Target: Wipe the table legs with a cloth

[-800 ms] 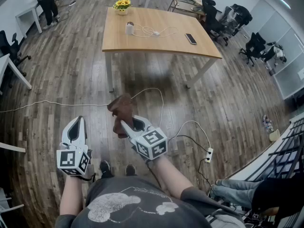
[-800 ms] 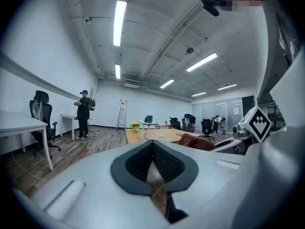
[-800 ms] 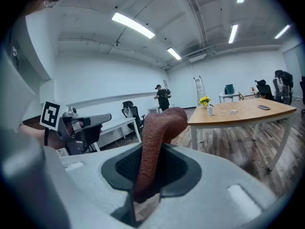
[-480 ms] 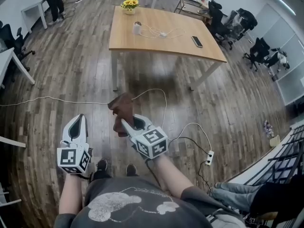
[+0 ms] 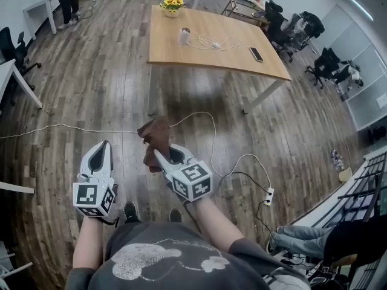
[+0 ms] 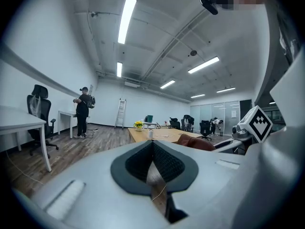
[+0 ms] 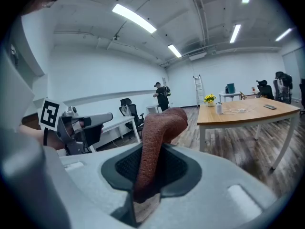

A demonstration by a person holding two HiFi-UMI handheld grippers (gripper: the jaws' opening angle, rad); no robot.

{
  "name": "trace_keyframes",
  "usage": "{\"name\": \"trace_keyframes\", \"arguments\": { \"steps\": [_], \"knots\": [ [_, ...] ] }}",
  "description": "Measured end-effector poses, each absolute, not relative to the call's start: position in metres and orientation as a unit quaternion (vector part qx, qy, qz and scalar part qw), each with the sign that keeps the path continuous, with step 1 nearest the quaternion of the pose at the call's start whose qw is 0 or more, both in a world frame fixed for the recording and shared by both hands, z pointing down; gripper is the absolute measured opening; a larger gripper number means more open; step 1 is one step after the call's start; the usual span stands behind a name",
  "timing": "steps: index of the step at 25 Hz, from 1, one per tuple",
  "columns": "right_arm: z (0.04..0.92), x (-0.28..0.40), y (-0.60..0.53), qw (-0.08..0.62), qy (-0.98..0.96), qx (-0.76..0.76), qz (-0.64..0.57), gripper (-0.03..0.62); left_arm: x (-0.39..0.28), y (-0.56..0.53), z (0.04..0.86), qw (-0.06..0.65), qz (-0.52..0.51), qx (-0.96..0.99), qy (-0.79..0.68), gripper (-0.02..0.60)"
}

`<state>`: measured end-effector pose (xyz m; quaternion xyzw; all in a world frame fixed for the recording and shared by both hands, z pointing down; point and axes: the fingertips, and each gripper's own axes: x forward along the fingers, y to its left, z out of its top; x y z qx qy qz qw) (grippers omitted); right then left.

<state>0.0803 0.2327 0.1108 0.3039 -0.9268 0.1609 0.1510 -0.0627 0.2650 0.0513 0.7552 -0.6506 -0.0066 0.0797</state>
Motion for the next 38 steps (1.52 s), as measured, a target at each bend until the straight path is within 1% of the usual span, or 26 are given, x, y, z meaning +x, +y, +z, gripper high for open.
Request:
{"name": "trace_keyframes", "arguments": {
  "steps": [4,9,20,27,33,38],
  "knots": [
    [0.114,0.044,0.226,0.141,-0.919,0.326,0.168,0.086,-0.096,0.252,0.056,0.078,-0.005,0.776,-0.626,0.02],
    [0.121,0.013,0.217,0.146,-0.906,0.36,0.17,0.087,-0.124,0.236,0.061,0.08,0.002,0.797,-0.599,0.02],
    [0.133,0.002,0.194,0.171,-0.894,0.377,0.173,0.087,-0.138,0.2,0.075,0.094,-0.012,0.814,-0.573,0.02],
    [0.154,-0.019,0.127,0.183,-0.9,0.354,0.18,0.087,-0.152,0.143,0.088,0.096,0.0,0.792,-0.603,0.02],
    [0.181,-0.025,0.038,0.229,-0.898,0.349,0.141,0.087,-0.167,0.072,0.109,0.105,0.02,0.773,-0.625,0.02],
    [0.213,-0.027,-0.019,0.262,-0.895,0.322,0.163,0.087,-0.162,0.011,0.124,0.111,0.028,0.77,-0.628,0.02]
  ]
}}
